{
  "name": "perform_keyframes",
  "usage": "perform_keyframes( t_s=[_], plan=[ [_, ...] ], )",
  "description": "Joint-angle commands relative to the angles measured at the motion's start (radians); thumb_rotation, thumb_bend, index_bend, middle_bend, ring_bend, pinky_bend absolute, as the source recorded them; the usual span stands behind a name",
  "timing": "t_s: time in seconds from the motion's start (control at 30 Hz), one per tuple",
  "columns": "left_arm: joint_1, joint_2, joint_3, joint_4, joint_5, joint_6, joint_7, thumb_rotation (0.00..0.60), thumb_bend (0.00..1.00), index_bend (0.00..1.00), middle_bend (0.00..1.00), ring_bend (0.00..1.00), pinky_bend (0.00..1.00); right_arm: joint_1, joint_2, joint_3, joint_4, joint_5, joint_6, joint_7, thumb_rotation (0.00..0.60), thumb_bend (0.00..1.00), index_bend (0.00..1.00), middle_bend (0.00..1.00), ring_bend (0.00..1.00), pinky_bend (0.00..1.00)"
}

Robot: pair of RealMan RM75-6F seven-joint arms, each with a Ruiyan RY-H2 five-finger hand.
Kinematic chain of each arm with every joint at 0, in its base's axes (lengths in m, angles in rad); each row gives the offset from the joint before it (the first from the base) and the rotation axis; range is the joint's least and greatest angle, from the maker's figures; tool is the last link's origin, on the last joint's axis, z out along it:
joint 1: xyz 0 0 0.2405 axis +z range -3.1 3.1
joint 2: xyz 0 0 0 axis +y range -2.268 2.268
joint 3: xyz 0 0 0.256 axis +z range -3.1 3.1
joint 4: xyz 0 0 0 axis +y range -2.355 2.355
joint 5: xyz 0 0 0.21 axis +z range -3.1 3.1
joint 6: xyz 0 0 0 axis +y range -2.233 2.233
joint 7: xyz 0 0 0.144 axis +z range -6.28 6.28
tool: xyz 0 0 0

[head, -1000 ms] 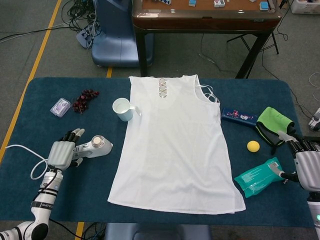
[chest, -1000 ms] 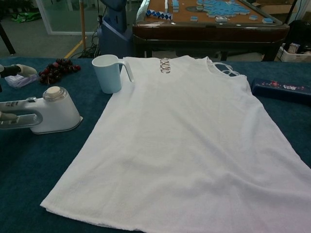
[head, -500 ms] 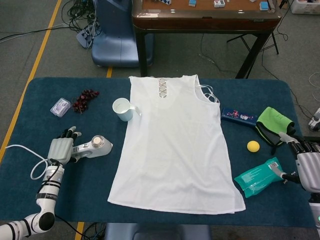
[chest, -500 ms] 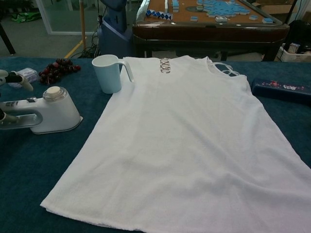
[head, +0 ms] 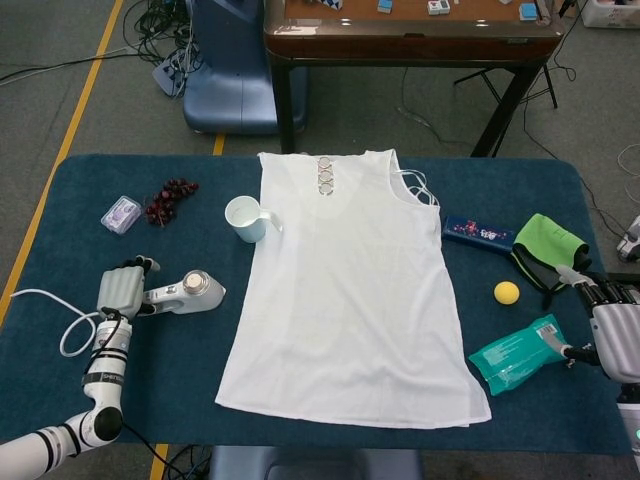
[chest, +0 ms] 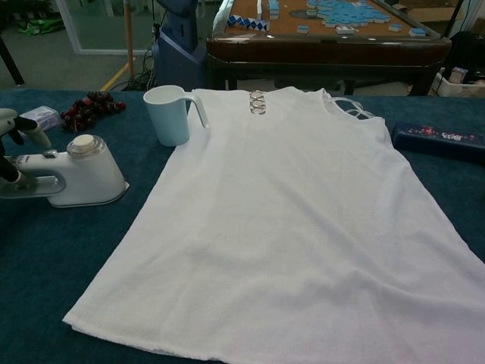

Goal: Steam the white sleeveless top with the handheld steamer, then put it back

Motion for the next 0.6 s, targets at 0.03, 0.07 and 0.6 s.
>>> perform_keyframes(
  t_s=[0.03,0.07,0.6],
  plan=[
    [-0.010,-0.025,-0.007,0.031,0.004,0.009,-0.018,0.600,0.17,0.37,0.29,0.28,0.35,0.000,0.001,-0.001,0.002,0.004,-0.004,0.002,0.600,0.14,0.15,0.28,0.18,0.22],
    [-0.012,-0.030,-0.006,0.036,0.009,0.011,-0.023,0.600,0.17,0.38,0.30,0.28,0.36,-0.001,0.002,-0.001,0.002,0.006,-0.005,0.002,0.600,0.14,0.15,0.28,0.18,0.22],
    [-0.033,-0.075,0.017,0.090,0.069,0.028,-0.037,0.600,0.26,0.63,0.51,0.47,0.49,0.000,0.000,-0.004,0.010,0.022,-0.023,0.007,0.600,0.14,0.15,0.28,0.18,0.22]
  ],
)
